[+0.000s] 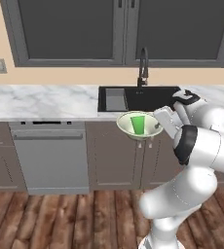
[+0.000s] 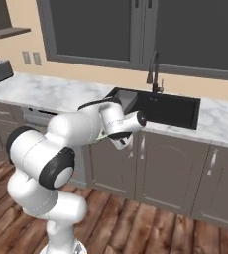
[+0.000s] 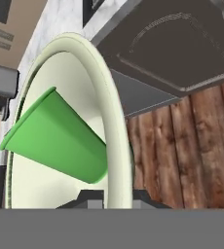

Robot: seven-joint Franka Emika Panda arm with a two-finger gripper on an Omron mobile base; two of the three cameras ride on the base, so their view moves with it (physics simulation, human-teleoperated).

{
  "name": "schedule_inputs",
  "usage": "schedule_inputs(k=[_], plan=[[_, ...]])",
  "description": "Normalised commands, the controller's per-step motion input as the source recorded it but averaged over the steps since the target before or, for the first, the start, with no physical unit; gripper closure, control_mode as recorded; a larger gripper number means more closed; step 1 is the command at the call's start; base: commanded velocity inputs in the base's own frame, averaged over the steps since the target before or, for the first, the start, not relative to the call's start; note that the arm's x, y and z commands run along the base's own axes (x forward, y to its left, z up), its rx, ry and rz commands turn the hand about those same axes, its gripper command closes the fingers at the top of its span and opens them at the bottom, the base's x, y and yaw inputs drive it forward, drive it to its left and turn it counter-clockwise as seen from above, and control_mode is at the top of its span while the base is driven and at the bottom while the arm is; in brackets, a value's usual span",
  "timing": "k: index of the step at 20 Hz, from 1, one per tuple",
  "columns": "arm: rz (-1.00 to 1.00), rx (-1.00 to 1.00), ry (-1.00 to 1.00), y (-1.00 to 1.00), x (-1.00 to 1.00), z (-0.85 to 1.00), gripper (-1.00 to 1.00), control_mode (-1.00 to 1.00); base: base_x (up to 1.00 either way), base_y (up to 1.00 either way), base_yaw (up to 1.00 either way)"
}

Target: Place the cup inside the bowl on the dining table and move the bowl to any counter.

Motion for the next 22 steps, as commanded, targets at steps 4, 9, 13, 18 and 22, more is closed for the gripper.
schedule_inputs(k=[4,9,13,18,22], plan=[[0.00,0.00,0.00,0.00,0.00,0.00,1.00,1.00,0.57,-0.49,0.23],[0.00,0.00,0.00,0.00,0.00,0.00,1.00,1.00,0.69,-0.08,0.11],[0.00,0.00,0.00,0.00,0.00,0.00,1.00,1.00,0.66,0.00,0.00],[0.00,0.00,0.00,0.00,0.00,0.00,1.00,1.00,0.34,0.08,-0.04],[0.00,0.00,0.00,0.00,0.00,0.00,1.00,1.00,0.33,0.37,-0.13]])
